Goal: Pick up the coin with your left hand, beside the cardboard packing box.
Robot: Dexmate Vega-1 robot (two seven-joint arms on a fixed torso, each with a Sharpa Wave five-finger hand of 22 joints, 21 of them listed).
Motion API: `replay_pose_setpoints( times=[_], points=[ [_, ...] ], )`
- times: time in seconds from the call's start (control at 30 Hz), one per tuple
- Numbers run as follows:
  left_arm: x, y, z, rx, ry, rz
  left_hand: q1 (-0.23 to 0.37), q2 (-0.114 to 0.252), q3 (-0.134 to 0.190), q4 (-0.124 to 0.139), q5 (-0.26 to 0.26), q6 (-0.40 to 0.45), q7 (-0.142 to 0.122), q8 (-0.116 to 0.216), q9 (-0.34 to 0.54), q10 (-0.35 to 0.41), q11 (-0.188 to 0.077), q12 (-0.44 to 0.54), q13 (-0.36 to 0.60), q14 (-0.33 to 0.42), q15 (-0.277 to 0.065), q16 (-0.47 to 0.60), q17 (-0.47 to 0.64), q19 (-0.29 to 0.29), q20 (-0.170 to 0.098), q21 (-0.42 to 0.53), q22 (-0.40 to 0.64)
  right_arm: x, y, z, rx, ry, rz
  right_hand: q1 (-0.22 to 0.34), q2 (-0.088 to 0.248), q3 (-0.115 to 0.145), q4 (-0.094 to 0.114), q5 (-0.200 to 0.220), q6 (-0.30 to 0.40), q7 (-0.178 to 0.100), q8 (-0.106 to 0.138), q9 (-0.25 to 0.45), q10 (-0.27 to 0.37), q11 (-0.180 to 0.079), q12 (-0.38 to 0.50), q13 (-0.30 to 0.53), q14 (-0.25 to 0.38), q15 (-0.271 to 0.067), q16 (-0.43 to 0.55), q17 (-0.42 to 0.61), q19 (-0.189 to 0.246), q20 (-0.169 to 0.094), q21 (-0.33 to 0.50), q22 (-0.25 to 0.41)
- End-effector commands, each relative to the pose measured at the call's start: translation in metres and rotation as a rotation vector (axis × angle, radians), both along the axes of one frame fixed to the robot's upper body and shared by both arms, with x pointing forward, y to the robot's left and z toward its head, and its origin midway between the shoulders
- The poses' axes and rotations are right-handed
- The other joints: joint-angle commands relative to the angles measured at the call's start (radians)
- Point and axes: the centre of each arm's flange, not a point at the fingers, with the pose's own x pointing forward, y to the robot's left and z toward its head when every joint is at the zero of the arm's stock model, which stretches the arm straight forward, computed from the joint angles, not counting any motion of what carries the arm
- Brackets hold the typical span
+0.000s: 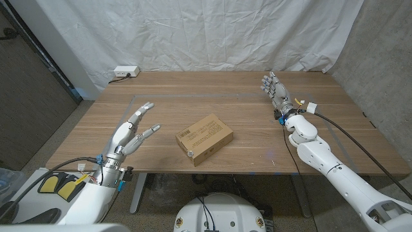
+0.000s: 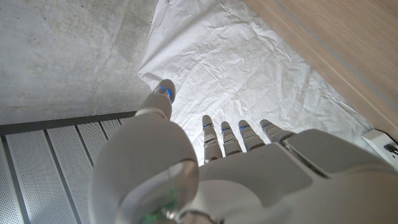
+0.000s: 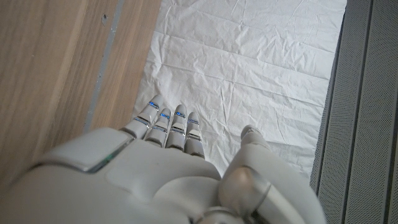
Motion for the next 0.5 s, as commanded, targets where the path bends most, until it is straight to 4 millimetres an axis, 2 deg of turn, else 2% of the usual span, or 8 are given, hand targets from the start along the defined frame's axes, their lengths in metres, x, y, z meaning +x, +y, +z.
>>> replay_pose_setpoints(
  times=[0.03,0.3,0.33,0.37,0.43,0.5],
  points=[
    [-0.004,-0.003,-0.001,0.040,0.013,0.059,0.019,0.000,0.005,-0.001,-0.006,0.015,0.002,0.008,0.002,-0.011,0.001,-0.002,0.004,-0.012,-0.011,0.000,0.004,-0.006,0.010,0.001,0.004,-0.001,-0.001,-0.001,0.000,0.004,-0.006,0.008,0.006,0.001,-0.007,0.002,0.005,0.001,0.000,0.004,0.007,0.001,-0.005,0.005,0.006,-0.001,-0.003,0.006,0.004,-0.024,-0.003,0.005],
    [-0.013,-0.008,0.005,0.084,-0.002,0.124,0.031,0.001,0.007,-0.002,-0.009,0.017,0.000,0.005,0.002,-0.014,0.000,-0.001,0.004,-0.015,-0.012,0.001,0.004,-0.007,0.028,0.003,0.005,-0.002,-0.003,-0.002,0.004,0.001,-0.005,0.007,0.006,0.000,-0.008,0.002,0.005,0.003,-0.001,0.004,0.006,0.001,-0.006,0.005,0.006,-0.003,-0.003,0.006,0.003,-0.024,-0.006,0.005],
    [-0.013,-0.008,0.005,0.084,-0.002,0.123,0.033,0.001,0.007,-0.002,-0.010,0.017,0.002,0.004,0.003,-0.013,0.002,0.000,0.004,-0.013,-0.010,0.001,0.004,-0.007,0.028,0.004,0.005,-0.002,-0.003,-0.002,0.004,0.001,-0.005,0.007,0.006,0.000,-0.008,0.002,0.005,0.002,-0.001,0.004,0.006,0.001,-0.006,0.005,0.006,-0.002,-0.003,0.006,0.004,-0.024,-0.006,0.005],
    [-0.016,-0.008,0.006,0.090,-0.006,0.143,0.039,0.001,0.008,-0.002,-0.013,0.013,0.010,0.000,0.003,-0.007,0.018,0.003,0.004,-0.011,-0.005,0.003,0.004,-0.007,0.032,0.006,0.005,-0.002,-0.004,-0.002,0.006,0.001,-0.005,0.007,0.006,0.000,-0.008,0.002,0.006,0.002,-0.001,0.004,0.006,0.001,-0.006,0.005,0.006,-0.002,-0.003,0.006,0.004,-0.024,-0.007,0.005],
    [-0.019,-0.009,0.006,0.093,-0.011,0.162,0.045,0.001,0.008,-0.001,-0.016,0.015,0.012,-0.001,0.003,-0.007,0.033,0.004,0.004,-0.008,0.003,0.004,0.004,-0.006,0.029,0.007,0.006,-0.002,-0.004,-0.003,0.008,0.001,-0.003,0.007,0.007,0.000,-0.008,0.002,0.006,0.002,-0.001,0.004,0.006,0.001,-0.006,0.005,0.006,-0.001,-0.003,0.006,0.003,-0.023,-0.008,0.005],
    [-0.021,-0.010,0.005,0.094,-0.014,0.180,0.047,0.001,0.008,-0.001,-0.017,0.014,0.012,-0.003,0.003,-0.007,0.034,0.004,0.004,-0.005,0.005,0.006,0.004,-0.006,0.027,0.008,0.006,-0.002,-0.005,-0.003,0.008,0.002,-0.005,0.007,0.007,0.000,-0.008,0.002,0.006,0.002,-0.001,0.004,0.006,0.000,-0.006,0.005,0.007,-0.001,-0.003,0.006,0.004,-0.023,-0.008,0.005]
  ],
)
